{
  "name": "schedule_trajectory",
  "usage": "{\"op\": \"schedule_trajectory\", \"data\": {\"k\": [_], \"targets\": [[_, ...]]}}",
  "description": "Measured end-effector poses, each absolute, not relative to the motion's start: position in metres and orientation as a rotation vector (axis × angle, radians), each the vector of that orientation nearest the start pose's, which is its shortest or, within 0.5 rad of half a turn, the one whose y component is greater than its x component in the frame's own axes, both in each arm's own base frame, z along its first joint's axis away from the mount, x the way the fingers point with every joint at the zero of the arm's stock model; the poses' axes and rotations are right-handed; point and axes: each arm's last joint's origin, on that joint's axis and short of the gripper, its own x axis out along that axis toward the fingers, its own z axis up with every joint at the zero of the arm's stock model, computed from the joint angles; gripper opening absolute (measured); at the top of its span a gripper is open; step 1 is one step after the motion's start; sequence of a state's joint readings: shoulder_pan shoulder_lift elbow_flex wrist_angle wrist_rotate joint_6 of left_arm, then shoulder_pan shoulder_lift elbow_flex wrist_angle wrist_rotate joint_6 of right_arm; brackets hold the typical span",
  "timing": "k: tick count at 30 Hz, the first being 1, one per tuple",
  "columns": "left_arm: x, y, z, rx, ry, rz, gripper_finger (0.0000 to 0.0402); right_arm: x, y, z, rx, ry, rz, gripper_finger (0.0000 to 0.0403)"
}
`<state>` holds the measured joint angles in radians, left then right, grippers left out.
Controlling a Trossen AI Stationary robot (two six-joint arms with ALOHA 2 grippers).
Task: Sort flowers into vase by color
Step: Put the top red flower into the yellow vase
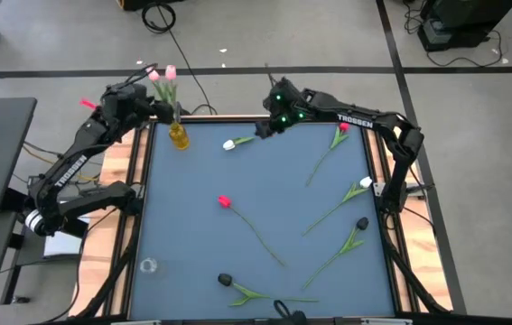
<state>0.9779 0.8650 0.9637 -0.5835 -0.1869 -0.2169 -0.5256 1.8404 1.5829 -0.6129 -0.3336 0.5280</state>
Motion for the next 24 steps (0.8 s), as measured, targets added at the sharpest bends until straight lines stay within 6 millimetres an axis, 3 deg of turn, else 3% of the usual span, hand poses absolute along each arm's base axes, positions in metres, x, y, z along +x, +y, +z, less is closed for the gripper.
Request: {"op": "schedule_trajectory", "data": {"k": [4,7,10,15,19,24], "targets": [[0.092,0.141,0.349,-0.452,0.498,1.165,0.0246,0.349,-0.177,0.272,0.868,0.902,-0.405,0.0204],[0.09,0.134,0.354,-0.51,0.565,1.161,0.0246,0.338,-0.169,0.263,0.799,1.055,-0.576,0.0204],[0.087,0.126,0.364,-0.534,0.573,1.16,0.0247,0.323,-0.166,0.25,0.725,1.207,-0.744,0.0199],[0.083,0.112,0.373,-0.564,0.568,1.146,0.0247,0.294,-0.172,0.215,0.801,1.377,-0.845,0.0179],[0.08,0.1,0.375,-0.601,0.54,1.124,0.0247,0.267,-0.175,0.188,0.903,1.462,-0.956,0.017],[0.081,0.09,0.376,-0.611,0.522,1.086,0.0247,0.238,-0.172,0.176,1.006,1.399,-1.126,0.017]]}}
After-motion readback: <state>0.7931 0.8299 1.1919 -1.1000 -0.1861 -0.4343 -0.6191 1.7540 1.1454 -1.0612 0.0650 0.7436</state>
